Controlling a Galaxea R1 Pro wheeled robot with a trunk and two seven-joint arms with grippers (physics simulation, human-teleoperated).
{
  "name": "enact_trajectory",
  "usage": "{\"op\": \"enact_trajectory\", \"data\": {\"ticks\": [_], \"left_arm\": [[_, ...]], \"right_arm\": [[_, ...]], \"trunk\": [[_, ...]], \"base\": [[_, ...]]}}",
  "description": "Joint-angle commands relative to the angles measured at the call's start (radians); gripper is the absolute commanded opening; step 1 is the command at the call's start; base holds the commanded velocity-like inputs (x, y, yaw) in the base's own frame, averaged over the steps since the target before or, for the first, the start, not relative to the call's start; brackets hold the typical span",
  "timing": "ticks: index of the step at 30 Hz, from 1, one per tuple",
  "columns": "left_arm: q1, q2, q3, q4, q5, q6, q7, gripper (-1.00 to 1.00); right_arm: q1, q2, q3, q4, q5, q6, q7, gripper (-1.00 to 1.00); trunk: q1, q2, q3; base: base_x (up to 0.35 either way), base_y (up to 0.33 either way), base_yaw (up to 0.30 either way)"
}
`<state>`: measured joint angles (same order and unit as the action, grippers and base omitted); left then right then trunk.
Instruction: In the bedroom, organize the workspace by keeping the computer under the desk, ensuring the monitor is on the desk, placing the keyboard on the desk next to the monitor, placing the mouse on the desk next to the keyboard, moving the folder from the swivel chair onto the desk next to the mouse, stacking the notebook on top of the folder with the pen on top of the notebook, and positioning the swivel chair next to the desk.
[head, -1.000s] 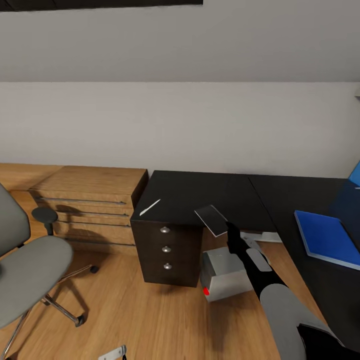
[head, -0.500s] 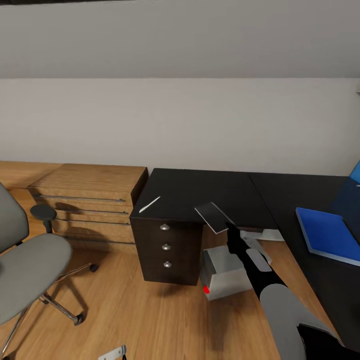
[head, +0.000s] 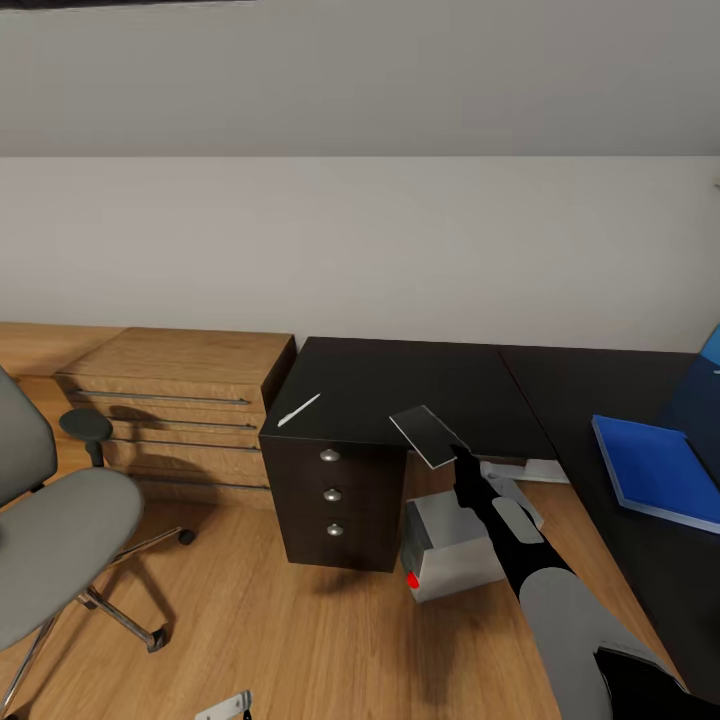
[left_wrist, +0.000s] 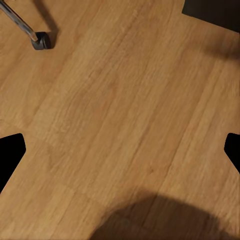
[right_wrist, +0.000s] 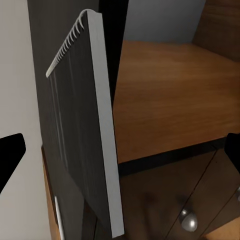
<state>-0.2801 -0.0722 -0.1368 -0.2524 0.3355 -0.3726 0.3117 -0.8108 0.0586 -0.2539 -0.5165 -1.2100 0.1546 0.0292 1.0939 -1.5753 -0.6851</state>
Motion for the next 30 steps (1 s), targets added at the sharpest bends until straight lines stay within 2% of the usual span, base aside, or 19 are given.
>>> {"op": "enact_trajectory", "data": {"ticks": [1,16,30], "left_arm": [[-0.001,0.001,-0.009,0.0,0.007,-0.003,0.006,1.0],[-0.001,0.002,-0.009,0.001,0.007,-0.004,0.005,1.0],[-0.001,0.001,-0.01,-0.001,0.007,-0.005,0.006,1.0]], "right_arm": [[-0.001,0.001,-0.008,0.0,-0.005,0.007,0.003,1.0],[-0.001,0.001,-0.008,0.001,-0.005,0.007,0.003,1.0],[0.0,-0.003,-0.01,0.013,-0.003,0.0,0.002,1.0]], "trunk": [[0.0,0.0,-0.001],[0.0,0.0,-0.001],[0.004,-0.007,-0.004]], "base": [[0.012,0.0,0.0],[0.001,0.008,0.0],[0.067,0.063,0.0]]}}
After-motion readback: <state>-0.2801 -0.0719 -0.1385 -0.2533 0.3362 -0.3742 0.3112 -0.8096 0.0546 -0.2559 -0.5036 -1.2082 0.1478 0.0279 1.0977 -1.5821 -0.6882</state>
